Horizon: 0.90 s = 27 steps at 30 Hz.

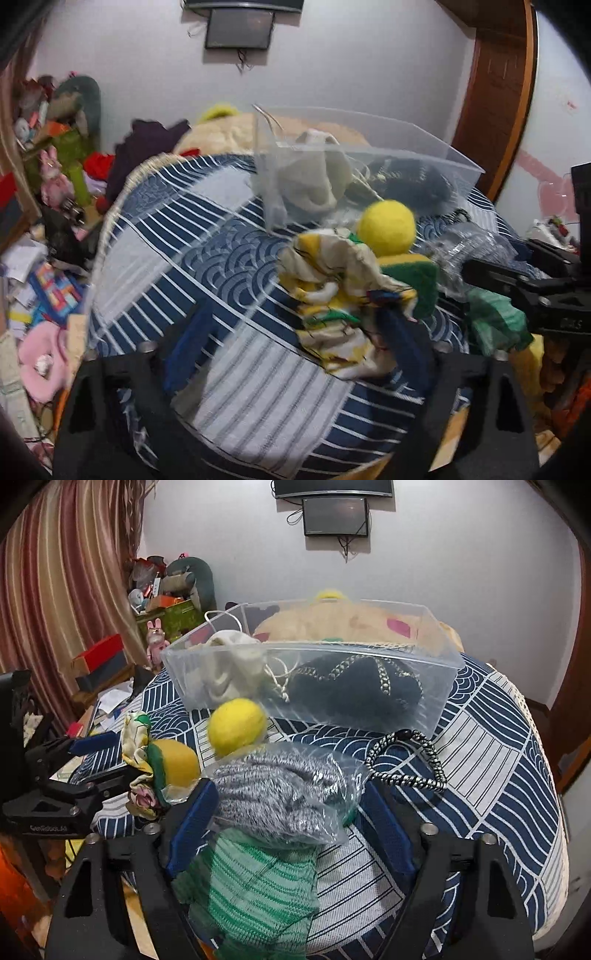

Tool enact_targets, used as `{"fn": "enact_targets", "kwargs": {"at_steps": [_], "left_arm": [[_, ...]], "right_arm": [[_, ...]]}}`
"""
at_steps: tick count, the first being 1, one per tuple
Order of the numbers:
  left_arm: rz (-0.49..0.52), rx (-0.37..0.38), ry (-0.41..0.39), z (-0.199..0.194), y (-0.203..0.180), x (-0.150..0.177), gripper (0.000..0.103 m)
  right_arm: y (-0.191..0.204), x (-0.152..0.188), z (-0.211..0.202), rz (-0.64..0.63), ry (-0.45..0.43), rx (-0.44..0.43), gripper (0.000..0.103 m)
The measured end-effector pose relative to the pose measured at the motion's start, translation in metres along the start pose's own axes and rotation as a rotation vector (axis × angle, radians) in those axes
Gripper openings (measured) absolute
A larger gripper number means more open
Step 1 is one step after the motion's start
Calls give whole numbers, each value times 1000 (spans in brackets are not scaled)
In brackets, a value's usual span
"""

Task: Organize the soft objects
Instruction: 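Grasp the yellow-patterned cloth with the left tool while the right grasps the grey-fabric bag, then lower the patterned cloth and grey-fabric bag into the clear box, open both tools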

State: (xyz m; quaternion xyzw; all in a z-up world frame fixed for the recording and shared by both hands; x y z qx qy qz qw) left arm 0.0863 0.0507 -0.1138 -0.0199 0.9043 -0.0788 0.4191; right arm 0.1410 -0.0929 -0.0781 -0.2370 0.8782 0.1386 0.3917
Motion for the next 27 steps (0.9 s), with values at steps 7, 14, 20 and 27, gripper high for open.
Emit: {"fn": "enact_targets", "kwargs": {"at_steps": [7,14,20,27], "left_arm": [[-30,143,13,1,-3,0,35],[11,102,-25,-13,-11,-8,11],[5,102,-79,-30,-8,-26,10],[34,124,-135,-42,-20,-47,10]], "right_arm": [[6,0,-3,-20,-7,-24,41],[5,-5,-12,-11,-47,-17,28],[-2,-10,-25,7,-97,1,26],[-7,-24,-51,28,-186,11,26]]}}
Point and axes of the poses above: each gripper's, at about its wrist camera, not at the fingertips, and z roughly the way its jaws point, y to its left, x to its underside, the point moved 1 cm from there along z, roughly the way its jaws point, and after that the axes turned 1 degree about -x, right-handed, at the moved point
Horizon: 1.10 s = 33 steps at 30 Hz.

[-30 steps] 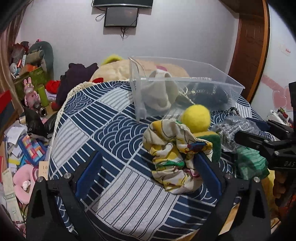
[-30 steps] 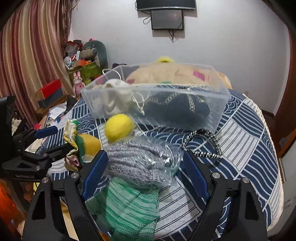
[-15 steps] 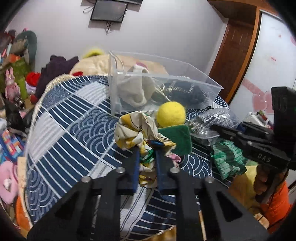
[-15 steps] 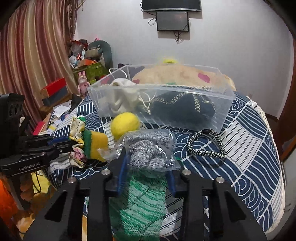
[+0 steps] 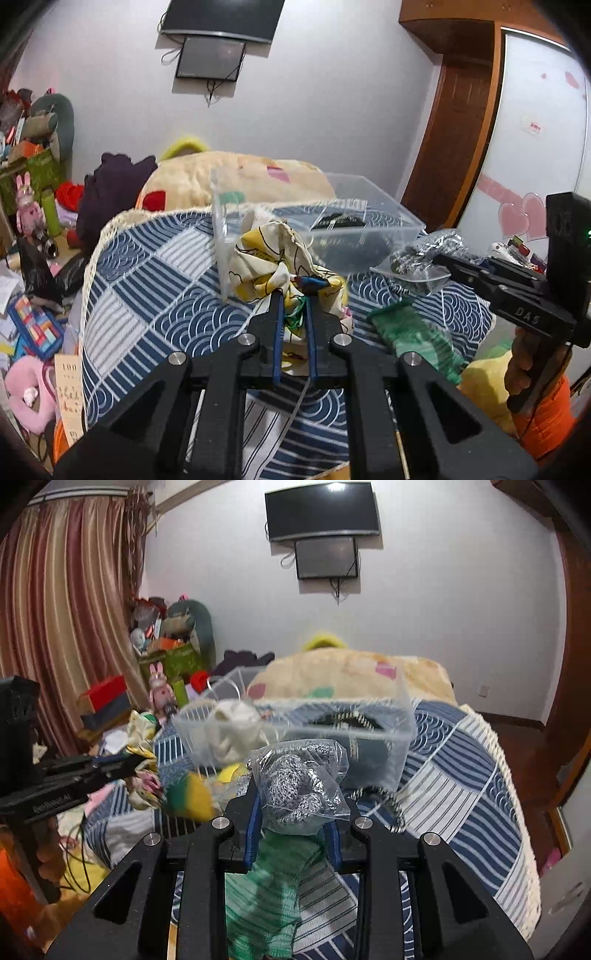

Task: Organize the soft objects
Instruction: 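Lower the patterned cloth and grey-fabric bag into the clear box, open both tools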

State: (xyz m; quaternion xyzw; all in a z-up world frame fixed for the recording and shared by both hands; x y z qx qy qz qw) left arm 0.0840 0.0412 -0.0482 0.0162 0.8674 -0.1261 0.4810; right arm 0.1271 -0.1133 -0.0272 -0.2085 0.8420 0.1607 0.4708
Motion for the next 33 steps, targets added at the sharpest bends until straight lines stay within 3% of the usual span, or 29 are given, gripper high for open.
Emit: {"fn": "enact_targets", "kwargs": {"at_steps": [13,20,26,33], "left_arm": [[73,-36,-116,4,-18,-53,10],[109,-82,-126,28,-15,-72,10],[70,-61,-70,55,-7,-77,10],[59,-68,23,90,-2,-76,10]], "right_arm": [[-6,-42,-12,-1,-125,41,26],[-6,-66,-2,-11,-163,60,26],[0,-77,18,-38,-155,79,26],[-2,-72,53,-30,-70,69,26]]}}
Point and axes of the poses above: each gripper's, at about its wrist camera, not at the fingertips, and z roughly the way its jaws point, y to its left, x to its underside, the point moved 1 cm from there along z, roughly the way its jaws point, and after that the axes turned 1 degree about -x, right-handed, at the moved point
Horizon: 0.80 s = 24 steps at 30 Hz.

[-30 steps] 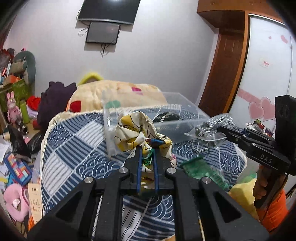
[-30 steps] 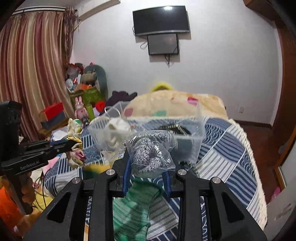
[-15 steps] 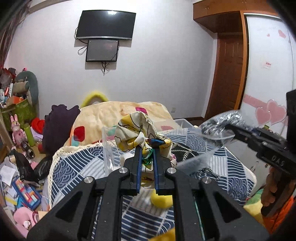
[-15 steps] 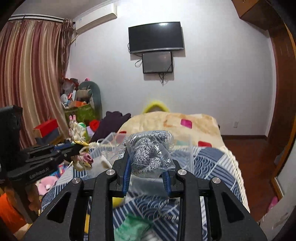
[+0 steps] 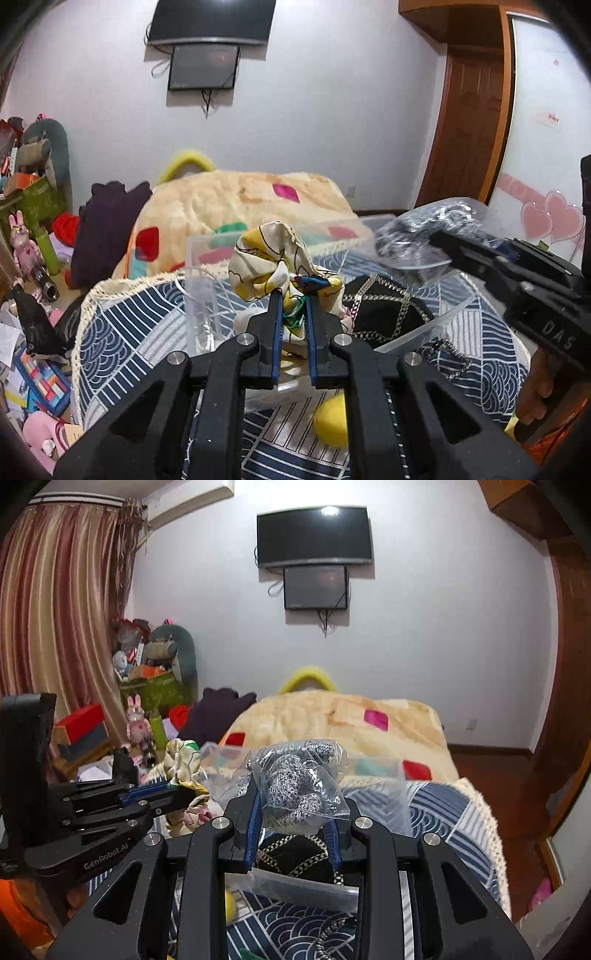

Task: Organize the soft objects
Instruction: 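Lower the patterned cloth and grey-fabric bag into the clear box, open both tools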

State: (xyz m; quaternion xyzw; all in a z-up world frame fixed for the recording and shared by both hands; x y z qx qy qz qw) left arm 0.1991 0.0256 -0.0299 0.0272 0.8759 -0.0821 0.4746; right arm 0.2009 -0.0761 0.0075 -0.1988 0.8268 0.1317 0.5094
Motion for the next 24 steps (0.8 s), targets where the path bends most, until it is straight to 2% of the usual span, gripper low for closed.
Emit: {"fn": "enact_targets", "kwargs": {"at_steps": [8,10,13,15,19,21,24], "left_arm": [[16,-30,87,30,-4,5,11],[13,-39,98,33,-4,5,15],[25,-55,105,35,-6,8,21],[31,-61,101,34,-8,9,31],[30,-62,99,29,-11,11,40],[17,-48,100,25,-9,11,49],[-7,-23,95,19,-6,11,57]], "right_arm": [[-6,18,33,-17,123,11,26],[-8,23,37,-17,148,13,27],[-10,26,42,-18,172,21,27],[-12,29,42,-17,185,25,28],[-15,29,36,-11,183,30,30],[-16,29,31,-16,182,41,36],[-15,27,25,-26,169,54,47]]}}
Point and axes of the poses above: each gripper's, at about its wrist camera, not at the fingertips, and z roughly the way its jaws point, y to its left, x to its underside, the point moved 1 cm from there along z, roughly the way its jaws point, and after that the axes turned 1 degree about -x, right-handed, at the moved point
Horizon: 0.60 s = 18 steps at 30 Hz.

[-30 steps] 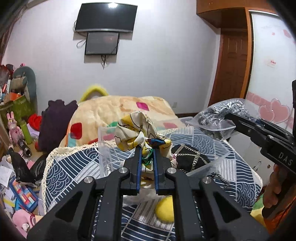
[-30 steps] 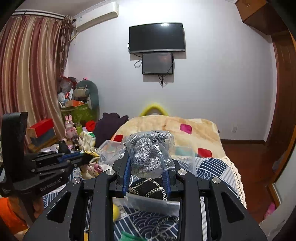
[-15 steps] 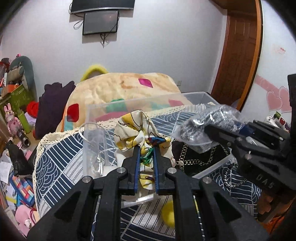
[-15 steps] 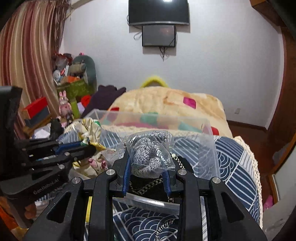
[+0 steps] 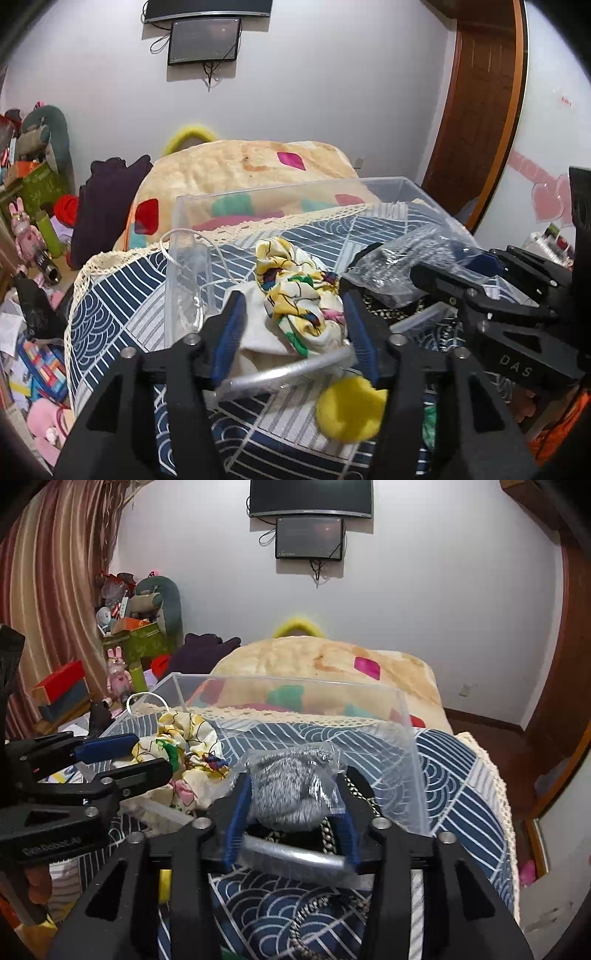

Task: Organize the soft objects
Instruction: 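Lower the patterned cloth and grey-fabric bag into the clear box, open both tools, then grasp the yellow sponge with the left tool while the right grasps the green glove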

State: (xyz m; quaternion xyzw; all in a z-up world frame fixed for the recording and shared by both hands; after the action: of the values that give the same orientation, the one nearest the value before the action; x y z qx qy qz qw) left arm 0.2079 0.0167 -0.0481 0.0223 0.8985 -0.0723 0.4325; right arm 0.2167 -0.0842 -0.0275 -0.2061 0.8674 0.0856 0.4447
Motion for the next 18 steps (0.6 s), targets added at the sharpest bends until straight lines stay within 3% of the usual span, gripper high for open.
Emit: {"fn": "enact_targets", "kwargs": {"at_steps": [11,14,18], "left_arm": [[-26,-13,-83,-48,-1,7,71],[-16,-30,-126,-67,-4,10,80],[3,-39,-175,-88,-10,16,90]], "right_arm": [[-6,3,-43,-3,-93,23,60],[-9,2,-59,12,-133,13,68],[-10,3,-77,21,-171,3,69]]}}
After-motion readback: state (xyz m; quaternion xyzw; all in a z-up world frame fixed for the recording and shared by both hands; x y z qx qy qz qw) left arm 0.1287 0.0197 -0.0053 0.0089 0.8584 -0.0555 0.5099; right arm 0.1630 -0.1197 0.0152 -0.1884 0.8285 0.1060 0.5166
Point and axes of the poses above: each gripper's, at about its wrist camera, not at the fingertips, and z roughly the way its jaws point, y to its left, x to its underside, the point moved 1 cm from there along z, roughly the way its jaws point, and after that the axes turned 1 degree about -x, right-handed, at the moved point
